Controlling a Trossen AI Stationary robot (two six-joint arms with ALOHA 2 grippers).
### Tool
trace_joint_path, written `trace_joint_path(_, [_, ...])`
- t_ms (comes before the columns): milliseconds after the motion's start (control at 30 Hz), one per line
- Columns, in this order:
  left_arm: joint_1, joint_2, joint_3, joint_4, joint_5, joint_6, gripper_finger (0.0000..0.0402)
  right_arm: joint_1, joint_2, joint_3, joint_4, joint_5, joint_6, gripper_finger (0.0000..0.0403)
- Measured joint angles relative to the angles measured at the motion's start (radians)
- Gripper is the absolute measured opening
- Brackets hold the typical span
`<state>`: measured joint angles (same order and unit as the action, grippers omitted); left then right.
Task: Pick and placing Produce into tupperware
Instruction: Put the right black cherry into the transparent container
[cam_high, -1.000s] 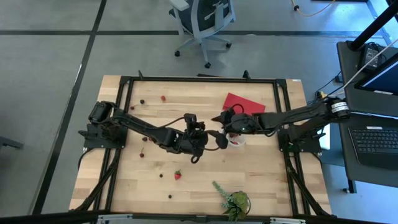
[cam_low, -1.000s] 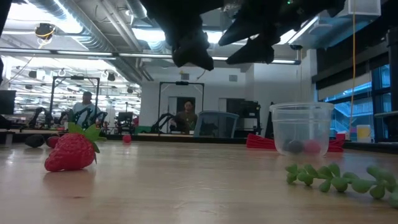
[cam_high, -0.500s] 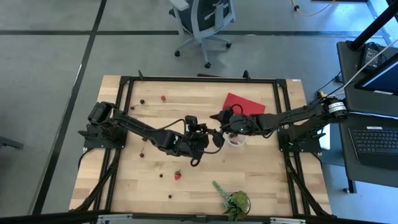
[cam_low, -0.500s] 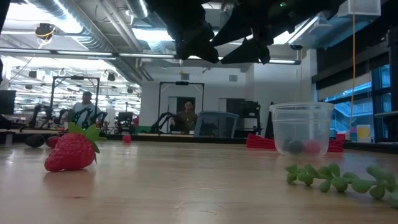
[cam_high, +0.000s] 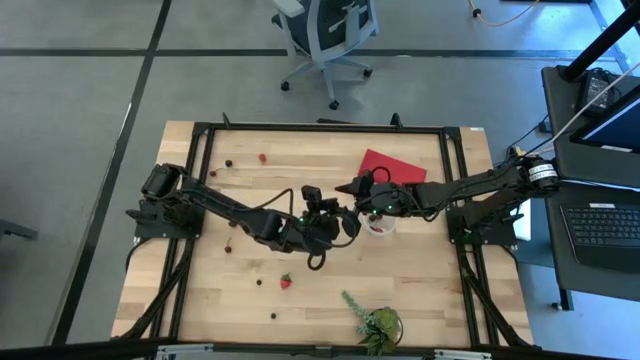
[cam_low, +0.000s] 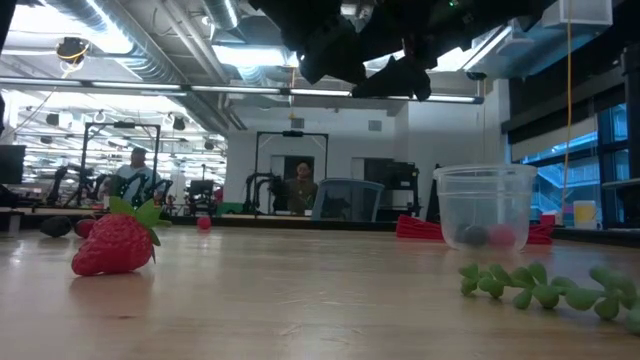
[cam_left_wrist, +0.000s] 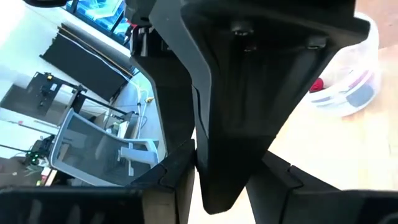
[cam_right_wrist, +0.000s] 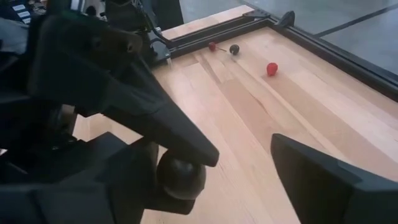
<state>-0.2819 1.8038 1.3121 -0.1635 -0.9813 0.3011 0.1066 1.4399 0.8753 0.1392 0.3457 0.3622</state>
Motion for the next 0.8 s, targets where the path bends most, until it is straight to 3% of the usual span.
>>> trace_joint_path(500, [0.009,0.000,0.000,0.001,-0.021,0.002,0.0118,0.000,0.000,0.002,0.004,-0.039,-0.032,0.0108])
trace_joint_path(800, [0.011,0.000,0.000,0.001,-0.020,0.052,0.0123,0.000,0.000,0.002,0.000,-0.035,-0.062,0.0105])
